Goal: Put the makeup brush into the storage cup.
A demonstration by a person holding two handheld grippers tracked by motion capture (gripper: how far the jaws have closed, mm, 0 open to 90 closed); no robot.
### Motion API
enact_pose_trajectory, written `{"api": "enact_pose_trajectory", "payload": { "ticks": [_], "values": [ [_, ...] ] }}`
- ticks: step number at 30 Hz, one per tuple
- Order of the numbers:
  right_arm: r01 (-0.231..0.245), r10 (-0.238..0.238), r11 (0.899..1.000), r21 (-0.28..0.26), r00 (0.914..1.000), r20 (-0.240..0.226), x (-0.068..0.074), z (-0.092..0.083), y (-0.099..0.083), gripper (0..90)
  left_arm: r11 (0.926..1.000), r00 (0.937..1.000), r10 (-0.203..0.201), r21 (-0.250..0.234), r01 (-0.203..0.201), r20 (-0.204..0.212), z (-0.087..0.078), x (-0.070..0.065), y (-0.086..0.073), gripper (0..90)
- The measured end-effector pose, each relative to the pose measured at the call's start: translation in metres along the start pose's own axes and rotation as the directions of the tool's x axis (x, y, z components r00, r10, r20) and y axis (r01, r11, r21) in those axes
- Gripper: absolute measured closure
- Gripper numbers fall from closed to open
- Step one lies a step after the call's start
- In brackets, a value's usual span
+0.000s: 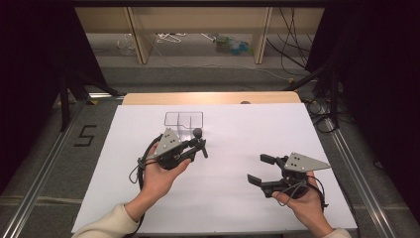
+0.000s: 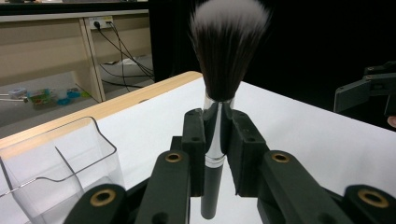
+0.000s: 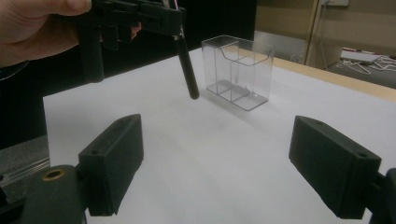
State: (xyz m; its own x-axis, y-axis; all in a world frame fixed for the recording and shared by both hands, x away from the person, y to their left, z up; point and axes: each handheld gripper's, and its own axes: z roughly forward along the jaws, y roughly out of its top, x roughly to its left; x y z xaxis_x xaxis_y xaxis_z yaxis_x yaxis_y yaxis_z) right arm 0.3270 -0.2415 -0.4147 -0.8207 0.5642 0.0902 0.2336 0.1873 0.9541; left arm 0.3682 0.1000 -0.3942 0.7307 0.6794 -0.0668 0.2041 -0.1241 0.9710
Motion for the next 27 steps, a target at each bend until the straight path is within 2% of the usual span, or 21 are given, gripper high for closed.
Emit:
{"api": "enact_pose_trajectory", "payload": {
  "ticks": [1, 2, 9, 13, 15, 16, 18, 20, 21, 22, 24, 27],
  "values": [
    [-0.023, 0.024, 0.999, 0.025, 0.9997, -0.008, 0.001, -0.001, 0.000, 18.4, 1.0000, 1.0000, 0.000, 0.000, 0.000, -0.003, 0.000, 0.001, 0.000, 77.7],
    [0.003, -0.003, 1.000, 0.010, 1.0000, -0.003, 0.000, 0.000, 0.000, 18.3, 1.0000, 1.0000, 0.000, 0.000, 0.000, -0.004, 0.000, 0.001, 0.001, 77.7],
    [0.003, -0.003, 1.000, 0.020, 1.0000, 0.005, 0.000, -0.001, 0.000, 18.2, 1.0000, 0.9998, 0.000, 0.006, 0.000, -0.018, 0.000, 0.006, 0.004, 77.7],
    [0.000, 0.000, 1.000, 0.021, 1.0000, 0.004, 0.000, -0.001, 0.000, 18.1, 1.0000, 0.9997, 0.003, 0.008, -0.003, -0.024, 0.001, 0.009, 0.005, 77.7],
    [-0.017, 0.017, 0.999, 0.028, 0.9998, 0.002, 0.001, -0.001, 0.000, 18.1, 1.0000, 0.9996, 0.005, 0.008, -0.005, -0.027, 0.001, 0.011, 0.007, 77.7],
    [-0.003, 0.003, 1.000, 0.018, 1.0000, 0.006, 0.000, -0.001, 0.000, 18.1, 1.0000, 0.9996, 0.004, 0.009, -0.004, -0.028, 0.001, 0.011, 0.007, 77.7],
    [-0.026, 0.026, 0.999, 0.032, 0.9997, 0.002, 0.001, -0.001, 0.000, 18.1, 1.0000, 0.9995, 0.001, 0.008, -0.001, -0.032, 0.002, 0.012, 0.008, 77.7],
    [-0.005, 0.005, 1.000, 0.002, 1.0000, 0.004, -0.001, 0.001, -0.001, 18.1, 0.9999, 0.9993, 0.013, 0.010, -0.013, -0.035, 0.003, 0.014, 0.009, 77.7],
    [-0.003, 0.003, 1.000, 0.019, 1.0000, 0.008, 0.000, -0.001, 0.000, 18.1, 0.9999, 0.9993, 0.010, 0.012, -0.010, -0.037, 0.003, 0.014, 0.010, 77.7],
    [-0.025, 0.025, 0.999, 0.032, 0.9997, 0.003, 0.001, -0.001, 0.000, 18.1, 0.9998, 0.9992, 0.014, 0.013, -0.013, -0.037, 0.004, 0.015, 0.010, 77.7],
    [-0.033, 0.033, 0.999, 0.015, 0.9994, -0.007, 0.001, 0.000, -0.001, 17.7, 0.9998, 0.9990, 0.014, 0.014, -0.013, -0.041, 0.004, 0.015, 0.011, 77.7],
    [-0.030, 0.030, 0.999, 0.024, 0.9995, 0.006, 0.001, -0.001, -0.001, 17.2, 0.9997, 0.9988, 0.017, 0.017, -0.016, -0.046, 0.005, 0.016, 0.012, 77.7]
  ]
}}
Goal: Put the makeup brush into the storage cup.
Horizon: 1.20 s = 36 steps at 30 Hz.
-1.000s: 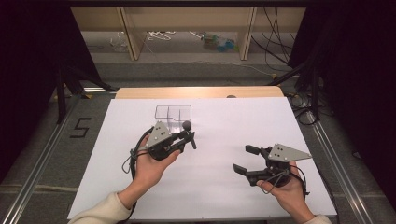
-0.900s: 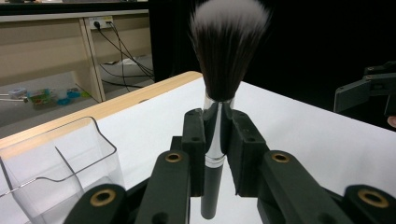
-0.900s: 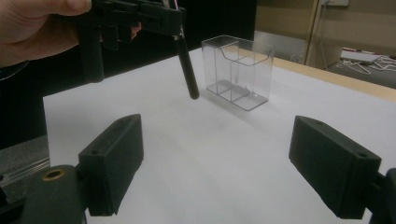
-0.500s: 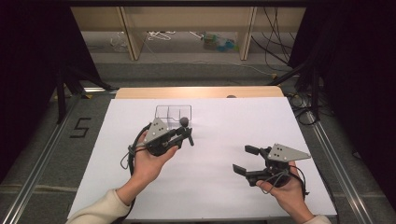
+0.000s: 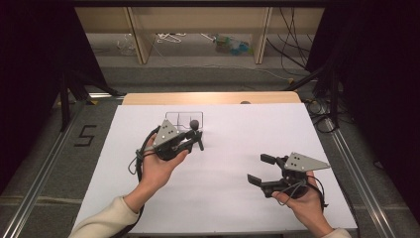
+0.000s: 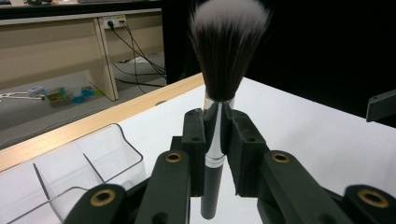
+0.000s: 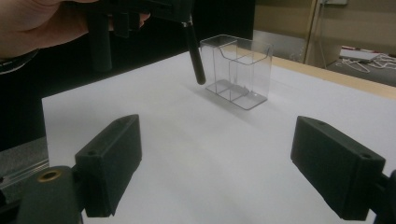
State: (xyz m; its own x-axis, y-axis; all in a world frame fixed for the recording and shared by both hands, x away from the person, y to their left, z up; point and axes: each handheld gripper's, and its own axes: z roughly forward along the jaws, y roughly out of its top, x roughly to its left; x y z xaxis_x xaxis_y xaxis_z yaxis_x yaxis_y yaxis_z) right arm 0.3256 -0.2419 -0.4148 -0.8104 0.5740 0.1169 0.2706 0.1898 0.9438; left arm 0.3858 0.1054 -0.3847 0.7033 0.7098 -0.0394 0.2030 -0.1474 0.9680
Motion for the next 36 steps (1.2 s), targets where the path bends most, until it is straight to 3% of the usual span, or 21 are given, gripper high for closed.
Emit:
{"api": "enact_pose_trajectory", "payload": {
  "ticks": [2, 3, 4, 5, 8, 12, 13, 15, 16, 17, 19, 36],
  "values": [
    [0.026, -0.026, 1.000, -0.003, 0.9996, 0.008, -0.002, 0.000, 0.000, 17.1, 1.0000, 1.0000, 0.001, 0.003, -0.001, 0.000, 0.001, 0.001, 0.001, 77.7],
    [0.023, -0.023, 0.999, -0.027, 0.9997, 0.002, -0.002, 0.001, 0.000, 17.1, 1.0000, 1.0000, -0.001, 0.005, 0.001, -0.002, 0.002, 0.001, 0.001, 77.7],
    [0.024, -0.024, 0.999, -0.026, 0.9997, 0.002, -0.002, 0.001, 0.000, 17.1, 1.0000, 1.0000, -0.002, 0.005, 0.002, -0.002, 0.002, 0.002, 0.001, 77.7],
    [0.002, -0.002, 1.000, 0.012, 1.0000, -0.003, 0.000, -0.001, 0.000, 17.1, 1.0000, 1.0000, -0.004, 0.006, 0.004, -0.002, 0.003, 0.002, 0.001, 77.7],
    [-0.002, 0.002, 1.000, -0.001, 1.0000, -0.001, 0.000, 0.000, 0.000, 17.1, 0.9999, 1.0000, -0.003, 0.010, 0.003, -0.006, 0.004, 0.003, 0.002, 77.7],
    [-0.004, 0.004, 1.000, -0.001, 1.0000, 0.000, 0.000, 0.000, 0.000, 17.1, 0.9999, 0.9999, -0.005, 0.012, 0.005, -0.010, 0.005, 0.004, 0.002, 77.7],
    [0.018, -0.018, 1.000, -0.010, 0.9998, 0.010, -0.001, 0.000, 0.000, 17.1, 0.9999, 1.0000, -0.002, 0.013, 0.002, -0.009, 0.005, 0.004, 0.003, 77.7],
    [-0.009, 0.009, 1.000, 0.002, 1.0000, -0.002, 0.000, 0.000, 0.000, 17.1, 0.9999, 0.9999, 0.003, 0.015, -0.003, -0.011, 0.006, 0.005, 0.003, 77.7],
    [0.022, -0.021, 1.000, -0.016, 0.9997, 0.008, -0.002, 0.001, 0.000, 17.1, 0.9999, 0.9999, 0.005, 0.015, -0.005, -0.012, 0.006, 0.005, 0.004, 77.7],
    [-0.002, 0.002, 1.000, -0.001, 1.0000, 0.003, -0.001, 0.000, 0.000, 17.1, 0.9999, 0.9999, 0.004, 0.014, -0.003, -0.014, 0.006, 0.005, 0.004, 77.7],
    [0.020, -0.020, 1.000, -0.011, 0.9997, 0.013, -0.002, 0.001, 0.000, 17.1, 0.9999, 0.9999, 0.005, 0.014, -0.005, -0.015, 0.007, 0.005, 0.004, 77.7],
    [0.014, -0.014, 1.000, -0.026, 0.9999, 0.005, -0.003, 0.002, -0.001, 17.1, 0.9997, 0.9995, 0.020, 0.017, -0.019, -0.026, 0.013, 0.009, 0.007, 77.7]
  ]
}}
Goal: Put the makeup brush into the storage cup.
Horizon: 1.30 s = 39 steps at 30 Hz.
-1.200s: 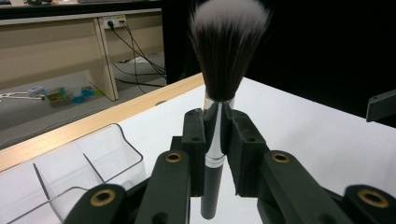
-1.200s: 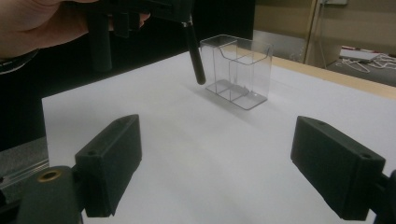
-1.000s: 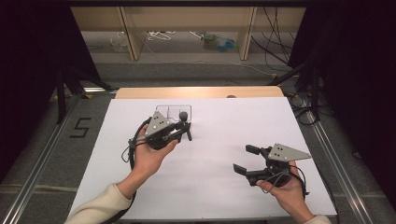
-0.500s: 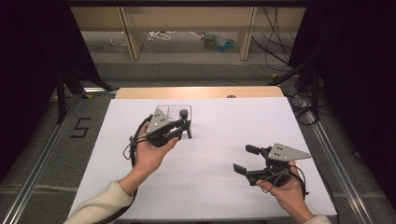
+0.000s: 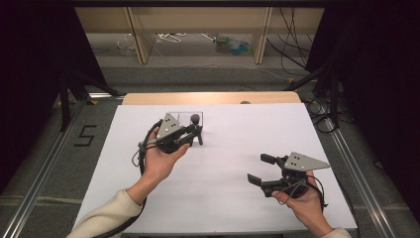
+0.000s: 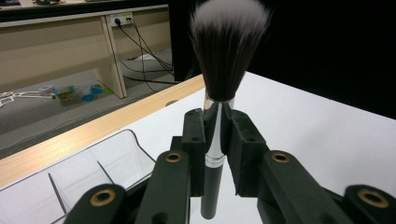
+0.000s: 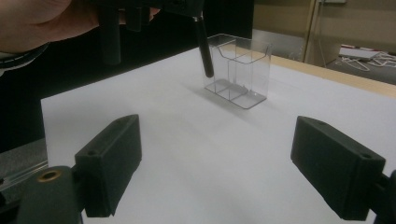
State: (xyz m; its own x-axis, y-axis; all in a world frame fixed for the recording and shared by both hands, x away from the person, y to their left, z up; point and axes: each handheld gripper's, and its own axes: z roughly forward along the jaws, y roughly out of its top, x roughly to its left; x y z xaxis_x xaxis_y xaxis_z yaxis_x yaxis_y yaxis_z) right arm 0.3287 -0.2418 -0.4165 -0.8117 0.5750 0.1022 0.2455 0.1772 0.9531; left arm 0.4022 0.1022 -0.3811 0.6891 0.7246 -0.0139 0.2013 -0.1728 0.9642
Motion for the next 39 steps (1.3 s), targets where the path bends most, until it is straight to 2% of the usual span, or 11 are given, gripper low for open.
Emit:
{"api": "enact_pose_trajectory", "payload": {
  "ticks": [25, 27, 28, 31, 34, 35, 37, 39],
  "values": [
    [0.002, -0.002, 1.000, 0.012, 1.0000, -0.003, 0.000, 0.000, 0.000, 17.1, 1.0000, 0.9999, 0.006, 0.006, -0.006, -0.014, 0.005, 0.006, 0.007, 77.7],
    [-0.015, 0.015, 0.998, 0.059, 0.9999, 0.003, 0.001, -0.003, 0.001, 17.1, 0.9999, 0.9999, 0.009, 0.007, -0.009, -0.015, 0.006, 0.007, 0.008, 77.7],
    [0.002, -0.002, 1.000, 0.007, 1.0000, -0.005, 0.000, 0.001, -0.001, 17.1, 0.9999, 0.9998, 0.011, 0.008, -0.011, -0.016, 0.006, 0.007, 0.008, 77.7],
    [0.001, -0.001, 1.000, 0.007, 1.0000, -0.006, 0.000, 0.001, -0.001, 17.1, 1.0000, 0.9998, 0.008, 0.004, -0.008, -0.017, 0.007, 0.008, 0.009, 77.7],
    [0.004, -0.005, 0.999, 0.045, 0.9999, 0.012, 0.000, -0.002, 0.001, 17.1, 1.0000, 0.9998, 0.008, 0.006, -0.008, -0.019, 0.007, 0.009, 0.010, 77.7],
    [0.004, -0.005, 0.999, 0.044, 0.9999, 0.011, 0.000, -0.002, 0.000, 17.1, 1.0000, 0.9998, 0.008, 0.005, -0.008, -0.019, 0.007, 0.009, 0.011, 77.7],
    [0.000, 0.000, 1.000, 0.010, 1.0000, -0.006, 0.000, 0.001, -0.001, 17.1, 1.0000, 0.9998, 0.008, 0.004, -0.008, -0.018, 0.008, 0.009, 0.011, 77.7],
    [0.000, 0.000, 1.000, 0.011, 1.0000, -0.006, 0.000, 0.001, -0.001, 17.1, 1.0000, 0.9998, 0.008, 0.003, -0.008, -0.019, 0.009, 0.009, 0.012, 77.7]
  ]
}}
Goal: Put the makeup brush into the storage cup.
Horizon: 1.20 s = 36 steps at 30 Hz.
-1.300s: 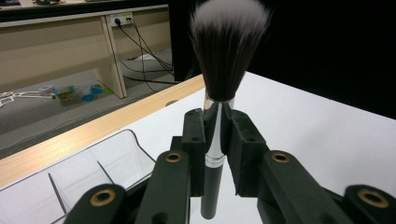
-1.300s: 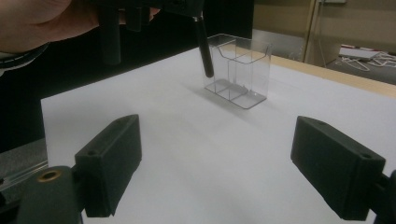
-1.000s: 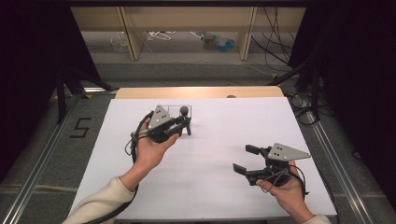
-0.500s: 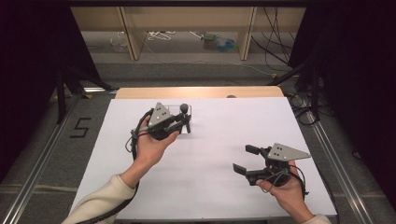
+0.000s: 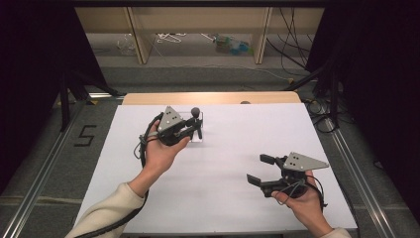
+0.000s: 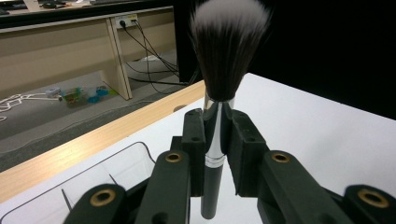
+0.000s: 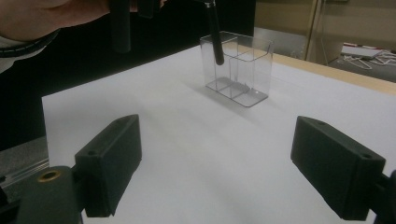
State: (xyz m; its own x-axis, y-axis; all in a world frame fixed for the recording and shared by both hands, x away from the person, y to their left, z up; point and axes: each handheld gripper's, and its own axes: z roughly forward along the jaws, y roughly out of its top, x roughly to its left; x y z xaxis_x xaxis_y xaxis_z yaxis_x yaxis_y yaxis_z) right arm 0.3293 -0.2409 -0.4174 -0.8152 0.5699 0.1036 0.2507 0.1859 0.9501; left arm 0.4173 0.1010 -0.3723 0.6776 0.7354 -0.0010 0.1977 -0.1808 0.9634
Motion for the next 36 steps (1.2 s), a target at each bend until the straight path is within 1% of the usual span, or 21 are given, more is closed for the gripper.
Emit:
{"api": "enact_pose_trajectory", "payload": {
  "ticks": [1, 2, 3, 7, 16, 17, 19, 31, 36],
  "values": [
    [0.001, -0.001, 1.000, -0.003, 1.0000, 0.001, -0.0001, 0.0000, -0.0001, 17.1, 1.0000, 1.0000, -0.001, 0.000, 0.001, 0.000, 0.0003, 0.0001, 0.0003, 77.7],
    [0.001, -0.001, 1.000, 0.008, 1.0000, 0.005, -0.0002, -0.0009, 0.0002, 17.1, 1.0000, 1.0000, 0.000, -0.001, 0.000, -0.001, 0.0005, 0.0003, 0.0006, 77.7],
    [0.000, 0.000, 1.000, -0.002, 1.0000, 0.001, -0.0002, 0.0000, -0.0001, 17.1, 1.0000, 1.0000, 0.001, -0.002, -0.001, -0.002, 0.0008, 0.0003, 0.0009, 77.7],
    [0.002, -0.002, 1.000, 0.002, 1.0000, -0.001, 0.0000, 0.0003, -0.0003, 17.1, 1.0000, 1.0000, 0.006, 0.000, -0.006, -0.004, 0.0019, 0.0016, 0.0017, 77.7],
    [0.002, -0.002, 1.000, 0.002, 1.0000, -0.002, -0.0001, 0.0005, -0.0004, 17.1, 1.0000, 0.9999, -0.001, 0.000, 0.001, -0.012, 0.0044, 0.0045, 0.0020, 77.7],
    [0.002, -0.002, 1.000, 0.002, 1.0000, -0.002, -0.0001, 0.0004, -0.0004, 17.1, 0.9999, 0.9993, 0.016, -0.004, -0.016, -0.033, 0.0042, 0.0061, 0.0026, 77.8],
    [0.002, -0.002, 1.000, 0.001, 1.0000, -0.002, -0.0002, 0.0004, -0.0004, 17.1, 0.9998, 0.9992, 0.019, -0.004, -0.019, -0.035, 0.0043, 0.0069, 0.0028, 77.7],
    [0.002, -0.002, 1.000, 0.002, 1.0000, -0.003, -0.0001, 0.0006, -0.0005, 17.1, 0.9998, 0.9989, 0.019, -0.007, -0.020, -0.042, 0.0051, 0.0090, 0.0049, 77.7],
    [0.000, 0.000, 1.000, 0.003, 1.0000, -0.003, -0.0001, 0.0006, -0.0005, 17.1, 0.9999, 0.9991, 0.013, -0.008, -0.014, -0.040, 0.0061, 0.0090, 0.0056, 77.7]
  ]
}}
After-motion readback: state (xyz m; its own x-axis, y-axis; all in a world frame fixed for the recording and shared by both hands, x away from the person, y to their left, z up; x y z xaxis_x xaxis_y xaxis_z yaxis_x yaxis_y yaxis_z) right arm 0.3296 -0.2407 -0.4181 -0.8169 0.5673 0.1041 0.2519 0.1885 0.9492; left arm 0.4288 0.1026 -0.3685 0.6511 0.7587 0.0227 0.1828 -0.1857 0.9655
